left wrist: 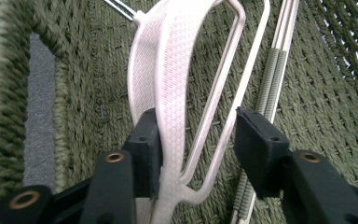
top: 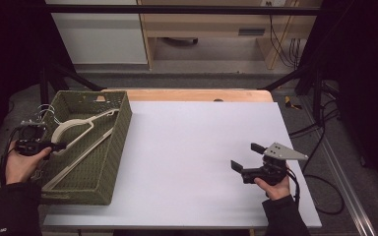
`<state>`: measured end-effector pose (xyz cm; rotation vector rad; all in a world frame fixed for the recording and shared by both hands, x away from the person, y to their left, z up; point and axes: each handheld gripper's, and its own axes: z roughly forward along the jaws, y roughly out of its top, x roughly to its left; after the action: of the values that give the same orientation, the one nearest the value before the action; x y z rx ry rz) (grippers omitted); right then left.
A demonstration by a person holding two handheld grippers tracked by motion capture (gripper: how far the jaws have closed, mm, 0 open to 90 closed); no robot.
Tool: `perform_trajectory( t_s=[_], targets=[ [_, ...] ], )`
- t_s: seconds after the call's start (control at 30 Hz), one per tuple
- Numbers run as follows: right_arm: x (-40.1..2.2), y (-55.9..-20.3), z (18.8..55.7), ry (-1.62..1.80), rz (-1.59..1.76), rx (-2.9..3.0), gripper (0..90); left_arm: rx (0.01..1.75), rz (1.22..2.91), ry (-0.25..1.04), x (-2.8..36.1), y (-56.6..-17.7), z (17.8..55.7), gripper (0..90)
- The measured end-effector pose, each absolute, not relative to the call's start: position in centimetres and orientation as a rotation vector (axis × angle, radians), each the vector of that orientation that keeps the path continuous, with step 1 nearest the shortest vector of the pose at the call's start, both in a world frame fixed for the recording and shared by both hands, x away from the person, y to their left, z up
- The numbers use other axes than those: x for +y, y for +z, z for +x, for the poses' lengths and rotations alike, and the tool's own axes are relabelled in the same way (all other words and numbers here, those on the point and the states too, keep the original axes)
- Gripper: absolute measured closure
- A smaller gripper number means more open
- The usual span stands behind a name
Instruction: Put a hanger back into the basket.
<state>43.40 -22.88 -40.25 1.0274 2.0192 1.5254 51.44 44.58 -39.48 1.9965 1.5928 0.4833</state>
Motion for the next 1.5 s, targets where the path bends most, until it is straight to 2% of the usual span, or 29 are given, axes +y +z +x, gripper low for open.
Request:
perform_trajectory(
  t_s=[0.47,0.73,0.93,1.17,1.3,1.5],
  targets=[
    [-22.9,-40.1,43.3,1.532,1.027,2.014,2.8,1.625,1.978,0.569,43.8,-38.1,49.5,40.4],
    [-23.1,-40.0,43.2,1.534,1.028,2.006,2.5,1.398,1.888,0.628,41.1,-35.6,47.1,39.4],
    [-23.4,-39.9,43.1,1.544,1.025,1.993,2.2,1.173,1.792,0.636,38.0,-33.9,45.1,33.8],
    [-23.6,-39.8,43.0,1.55,1.022,1.982,1.6,0.996,1.719,0.602,34.5,-33.4,43.5,24.8],
    [-23.9,-39.7,43.0,1.554,1.02,1.974,1.5,0.9,1.714,0.565,32.2,-33.7,42.7,16.2],
    [-24.2,-39.6,42.8,1.566,1.025,1.958,1.3,0.822,1.704,0.508,29.4,-34.4,41.8,7.8]
  ],
)
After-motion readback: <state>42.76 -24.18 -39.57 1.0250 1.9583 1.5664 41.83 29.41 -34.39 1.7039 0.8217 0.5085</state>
